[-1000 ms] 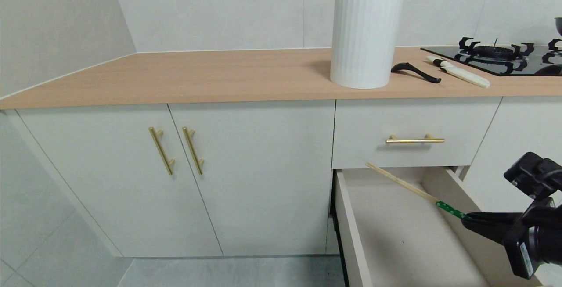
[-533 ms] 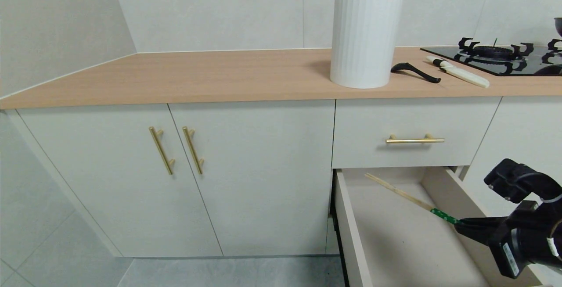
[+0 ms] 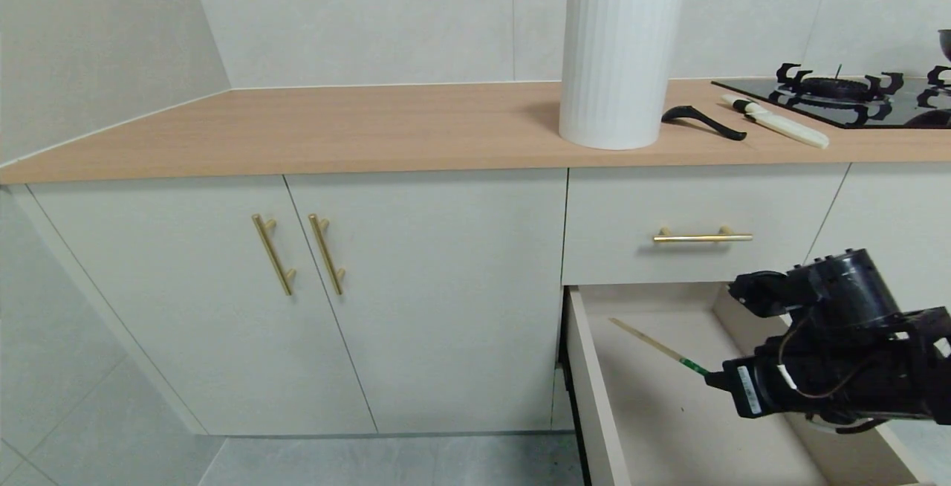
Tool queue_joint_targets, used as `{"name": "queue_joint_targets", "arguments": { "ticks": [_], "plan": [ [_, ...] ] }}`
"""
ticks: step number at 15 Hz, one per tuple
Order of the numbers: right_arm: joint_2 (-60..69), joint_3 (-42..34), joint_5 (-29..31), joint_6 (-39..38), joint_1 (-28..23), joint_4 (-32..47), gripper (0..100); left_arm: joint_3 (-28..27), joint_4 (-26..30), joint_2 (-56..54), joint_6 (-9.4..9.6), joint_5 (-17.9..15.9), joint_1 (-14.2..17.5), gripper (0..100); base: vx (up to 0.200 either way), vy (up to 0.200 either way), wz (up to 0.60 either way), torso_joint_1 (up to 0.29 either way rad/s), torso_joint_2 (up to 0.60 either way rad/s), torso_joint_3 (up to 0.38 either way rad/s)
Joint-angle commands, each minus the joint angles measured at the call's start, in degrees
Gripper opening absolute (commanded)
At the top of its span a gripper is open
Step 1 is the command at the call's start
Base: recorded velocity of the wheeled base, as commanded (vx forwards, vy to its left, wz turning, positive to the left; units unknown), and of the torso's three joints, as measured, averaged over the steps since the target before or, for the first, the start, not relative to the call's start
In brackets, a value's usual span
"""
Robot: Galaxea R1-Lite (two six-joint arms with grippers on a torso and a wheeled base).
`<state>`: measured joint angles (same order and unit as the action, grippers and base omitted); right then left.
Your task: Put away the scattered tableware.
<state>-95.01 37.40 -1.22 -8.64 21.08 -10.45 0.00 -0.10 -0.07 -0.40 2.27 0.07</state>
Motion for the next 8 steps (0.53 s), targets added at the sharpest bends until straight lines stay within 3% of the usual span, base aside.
{"name": "queue_joint_targets", "arguments": {
  "ticks": [1,2,3,4,8],
  "plan": [
    [-13.36,2.24,0.25,-5.77,0.37,-5.99,0,0.0,0.01,0.07,-0.04,0.02,0.01,100,0.0,0.0,0.0,0.0,0.0,0.0],
    [-13.36,2.24,0.25,-5.77,0.37,-5.99,0,0.0,0.01,0.07,-0.04,0.02,0.01,100,0.0,0.0,0.0,0.0,0.0,0.0],
    [-21.88,1.97,2.71,-6.74,-0.07,-15.04,0,0.0,0.01,0.07,-0.04,0.02,0.01,100,0.0,0.0,0.0,0.0,0.0,0.0],
    [-24.34,1.89,4.82,-8.14,0.1,-19.26,0,0.0,0.01,0.07,-0.04,0.02,0.01,100,0.0,0.0,0.0,0.0,0.0,0.0],
    [-29.7,1.45,7.37,-9.2,0.46,-25.06,0,0.0,-0.08,0.07,-0.04,0.02,0.01,100,0.0,0.0,0.0,0.0,0.0,0.0]
  ]
}}
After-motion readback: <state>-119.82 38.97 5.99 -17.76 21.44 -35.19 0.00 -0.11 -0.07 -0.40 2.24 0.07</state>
